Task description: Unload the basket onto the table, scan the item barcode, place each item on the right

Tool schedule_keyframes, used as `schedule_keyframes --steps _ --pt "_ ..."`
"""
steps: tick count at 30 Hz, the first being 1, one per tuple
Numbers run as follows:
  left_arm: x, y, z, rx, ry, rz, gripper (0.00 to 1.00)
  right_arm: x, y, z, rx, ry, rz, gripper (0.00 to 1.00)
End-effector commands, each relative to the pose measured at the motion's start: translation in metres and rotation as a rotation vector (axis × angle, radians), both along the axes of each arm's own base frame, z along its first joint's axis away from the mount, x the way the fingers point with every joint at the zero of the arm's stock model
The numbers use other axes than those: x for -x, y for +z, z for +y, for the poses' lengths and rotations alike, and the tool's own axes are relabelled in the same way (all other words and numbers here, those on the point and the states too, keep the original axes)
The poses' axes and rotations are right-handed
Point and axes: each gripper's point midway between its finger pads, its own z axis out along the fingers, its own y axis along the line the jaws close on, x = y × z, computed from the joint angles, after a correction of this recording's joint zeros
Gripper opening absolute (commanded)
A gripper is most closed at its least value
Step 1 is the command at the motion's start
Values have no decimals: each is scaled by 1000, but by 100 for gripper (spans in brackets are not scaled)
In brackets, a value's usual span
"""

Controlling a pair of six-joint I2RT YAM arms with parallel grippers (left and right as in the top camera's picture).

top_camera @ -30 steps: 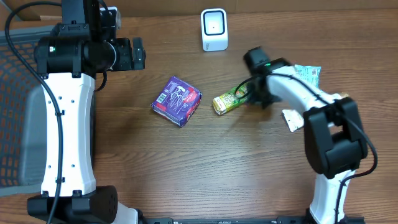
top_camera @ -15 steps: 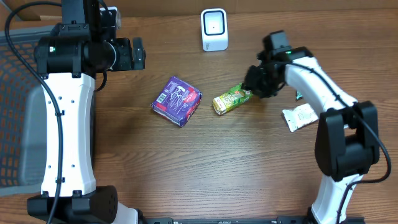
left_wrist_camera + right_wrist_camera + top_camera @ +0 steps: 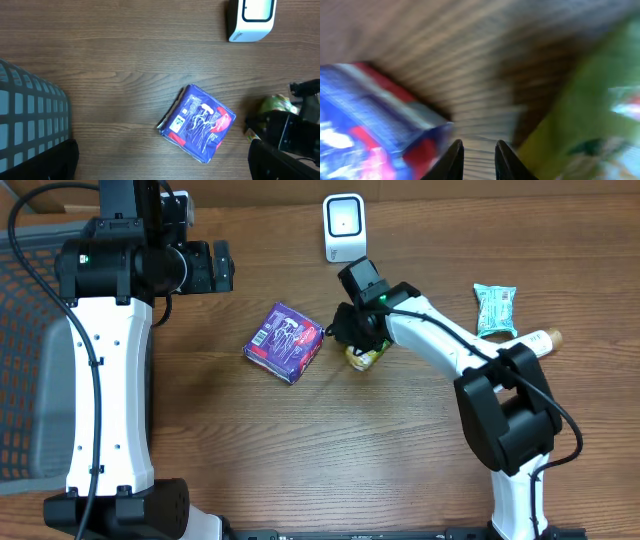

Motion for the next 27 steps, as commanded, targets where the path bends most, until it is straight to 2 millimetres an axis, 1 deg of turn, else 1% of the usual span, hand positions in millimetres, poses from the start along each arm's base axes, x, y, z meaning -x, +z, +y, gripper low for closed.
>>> schedule_keyframes --steps 1,4,6,7,9,10,12,13,14,16,18,20,23,27 --pt "-1 2 0 -6 -19 -9 100 8 7 -2 -13 49 35 23" --pt "-1 2 0 -6 -19 -9 99 17 14 -10 17 108 74 23" --pt "-1 2 0 -6 -19 -9 100 20 30 -21 48 167 89 23" --pt "-1 2 0 -6 -19 -9 100 21 49 -28 59 190 93 23" --pt "-1 2 0 -6 -19 -9 100 21 68 -34 65 210 78 23" --pt "-1 2 0 -5 -20 -9 100 20 80 -38 64 218 61 25" --pt "-1 2 0 -6 -19 -9 100 17 101 -49 59 221 24 33" --pt "-1 2 0 -6 -19 -9 100 17 107 -56 60 228 11 36" --pt "-1 2 0 -6 -19 -9 99 16 113 -65 67 240 1 41" --pt "-1 2 0 -6 -19 -9 100 17 113 -84 84 285 5 55" --pt "-1 2 0 -5 -20 -9 100 20 104 -97 72 335 35 61" --pt "-1 2 0 -6 -19 -9 100 23 92 -102 1 379 66 65" --pt "-1 2 0 -6 -19 -9 100 26 72 -108 -131 402 101 68" --pt "-1 2 0 -6 -19 -9 100 30 55 -105 -331 420 108 68"
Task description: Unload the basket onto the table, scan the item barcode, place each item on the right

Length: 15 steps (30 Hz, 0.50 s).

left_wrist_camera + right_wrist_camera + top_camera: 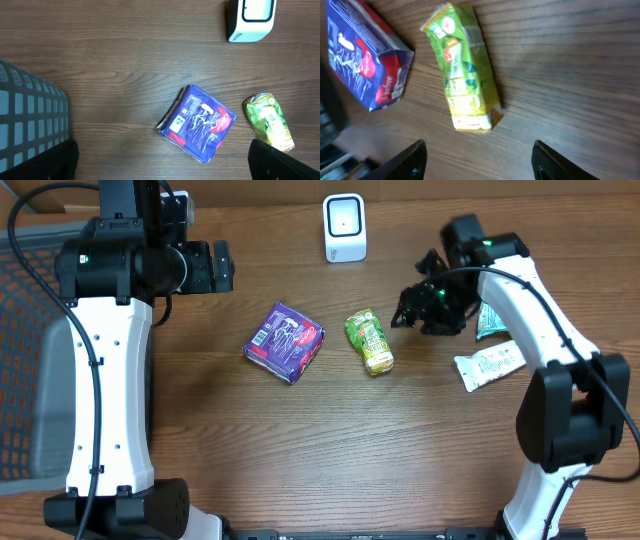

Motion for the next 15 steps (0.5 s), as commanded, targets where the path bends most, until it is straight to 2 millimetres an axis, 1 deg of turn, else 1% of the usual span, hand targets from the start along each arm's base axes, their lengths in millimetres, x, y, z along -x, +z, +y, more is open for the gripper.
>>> schedule_keyframes --steps 1,3,7,11,15 --pt "-1 2 0 -6 -20 -9 100 14 -15 15 -224 85 46 68" --pt "-1 2 0 -5 -20 -9 100 18 -27 14 -258 73 66 68" --pt "-1 2 0 -6 -20 -9 100 25 -43 23 -350 71 60 72" --pt "-1 2 0 -6 -20 -9 100 28 -60 25 -369 44 56 78" --pt "-1 2 0 -6 -20 -9 100 28 -67 31 -421 23 41 80"
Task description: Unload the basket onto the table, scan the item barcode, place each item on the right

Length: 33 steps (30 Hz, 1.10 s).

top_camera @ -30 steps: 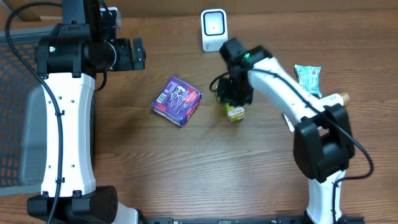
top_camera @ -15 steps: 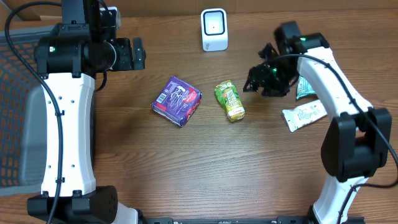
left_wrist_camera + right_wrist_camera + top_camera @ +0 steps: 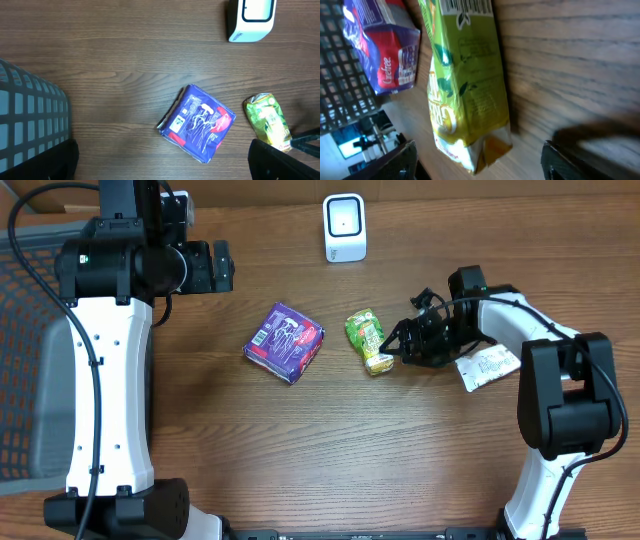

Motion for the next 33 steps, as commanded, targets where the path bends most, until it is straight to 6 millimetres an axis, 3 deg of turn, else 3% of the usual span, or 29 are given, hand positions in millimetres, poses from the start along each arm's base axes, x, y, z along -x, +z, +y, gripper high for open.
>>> schedule_keyframes --steps 1,13,18,25,28,29,31,32,33 --pt "-1 2 0 -6 -20 -9 100 5 3 11 -93 -20 29 80" --pt "-1 2 0 -5 -20 -9 99 -5 -5 33 -93 -114 74 62" --pt "-1 2 0 -6 -20 -9 100 -4 -9 36 -58 -123 81 29" --pt "-1 2 0 -6 -19 -9 100 -9 -8 39 -64 -120 46 9" --pt "-1 2 0 -6 -19 -9 100 -9 -8 42 -66 -124 52 9" --pt "-1 2 0 -6 -20 -9 100 -8 -9 42 -55 -130 62 13" --pt "-1 2 0 -6 -20 -9 99 -5 -17 39 0 -169 107 33" --pt "-1 2 0 -5 -20 -9 99 -2 -22 37 37 -195 141 48" --pt "-1 2 0 -6 -20 -9 100 1 -25 37 62 -214 169 54"
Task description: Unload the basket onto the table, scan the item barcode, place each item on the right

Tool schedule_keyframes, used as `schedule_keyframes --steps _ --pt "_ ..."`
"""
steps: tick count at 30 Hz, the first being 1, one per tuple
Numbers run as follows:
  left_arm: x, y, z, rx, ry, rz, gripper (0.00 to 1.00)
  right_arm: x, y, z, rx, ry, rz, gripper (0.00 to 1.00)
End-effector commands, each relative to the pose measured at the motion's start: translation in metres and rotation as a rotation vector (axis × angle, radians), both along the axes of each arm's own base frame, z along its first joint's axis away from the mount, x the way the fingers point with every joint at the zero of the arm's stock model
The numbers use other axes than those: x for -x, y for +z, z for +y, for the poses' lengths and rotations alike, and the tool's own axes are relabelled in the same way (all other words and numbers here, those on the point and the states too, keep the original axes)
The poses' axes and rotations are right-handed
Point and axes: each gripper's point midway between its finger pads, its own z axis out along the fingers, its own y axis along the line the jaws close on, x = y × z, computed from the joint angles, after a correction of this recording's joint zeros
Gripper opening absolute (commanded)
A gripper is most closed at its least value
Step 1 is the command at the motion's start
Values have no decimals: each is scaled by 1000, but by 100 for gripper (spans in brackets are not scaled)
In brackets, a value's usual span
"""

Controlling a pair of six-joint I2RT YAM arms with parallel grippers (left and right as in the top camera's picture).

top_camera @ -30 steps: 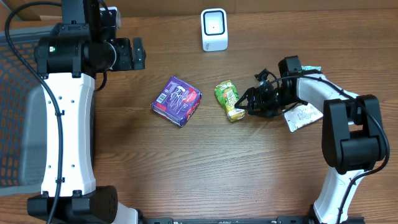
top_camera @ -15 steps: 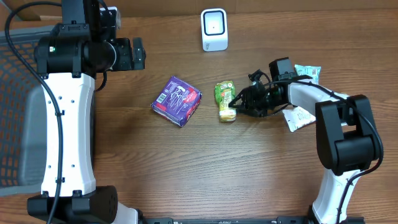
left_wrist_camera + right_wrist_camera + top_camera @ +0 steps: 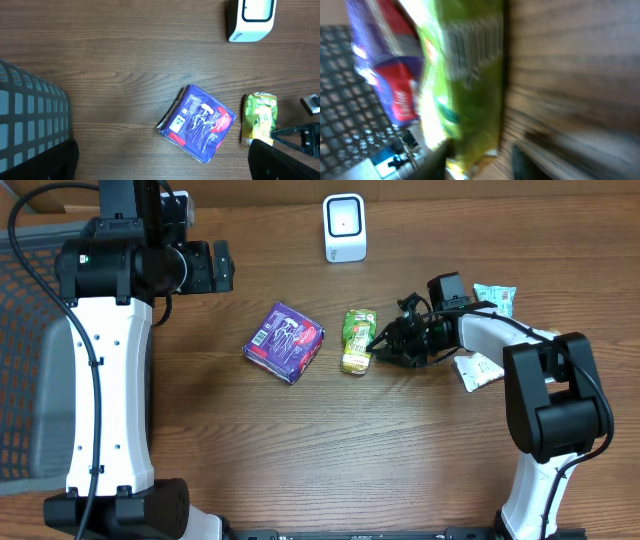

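A green packet [image 3: 356,340] lies upright on the table, its barcode facing up at the far end in the blurred right wrist view [image 3: 470,40]. My right gripper [image 3: 378,343] has come in low from the right. Its fingers stand either side of the packet's near end [image 3: 470,160], open, with a strip of wood showing beside one finger. The white scanner [image 3: 344,227] stands at the back [image 3: 252,17]. My left gripper [image 3: 162,162] hangs high at the back left, open and holding nothing.
A purple and red package [image 3: 285,342] lies just left of the green packet [image 3: 200,124]. A teal packet [image 3: 495,298] and a white packet [image 3: 478,368] lie at the right. A mesh basket [image 3: 30,120] stands off the table's left edge.
The green packet has turned from tilted to upright and shifted a little left. My right gripper has moved in onto it and its fingers stand closer together. The left arm is unchanged.
My right gripper was shut low between the purple package and the green packet. Then it was back at the right, open, with the packet lying tilted. It then came low beside the packet, and now its narrowed fingers straddle the packet's end.
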Motion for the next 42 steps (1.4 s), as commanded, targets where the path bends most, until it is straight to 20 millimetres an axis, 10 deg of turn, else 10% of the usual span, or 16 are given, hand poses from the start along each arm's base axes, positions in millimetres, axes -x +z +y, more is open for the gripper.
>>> schedule_keyframes --steps 1,10,19,26,30,37,42 --pt "-1 2 0 -6 -20 -9 100 10 -16 1 103 -64 95 59" --pt "-1 2 0 -6 -20 -9 100 15 -35 31 276 -258 200 78" --pt "-1 2 0 -6 -20 -9 99 17 -43 40 359 -321 182 15" --pt "-1 2 0 -6 -20 -9 99 15 -23 35 378 -227 93 7" --pt "-1 2 0 -6 -19 -9 100 14 4 17 498 -121 -14 6" --pt "-1 2 0 -6 -20 -9 100 34 43 -76 1117 -3 -77 4" --pt "-1 2 0 -6 -20 -9 100 44 27 -87 1298 110 -92 4"
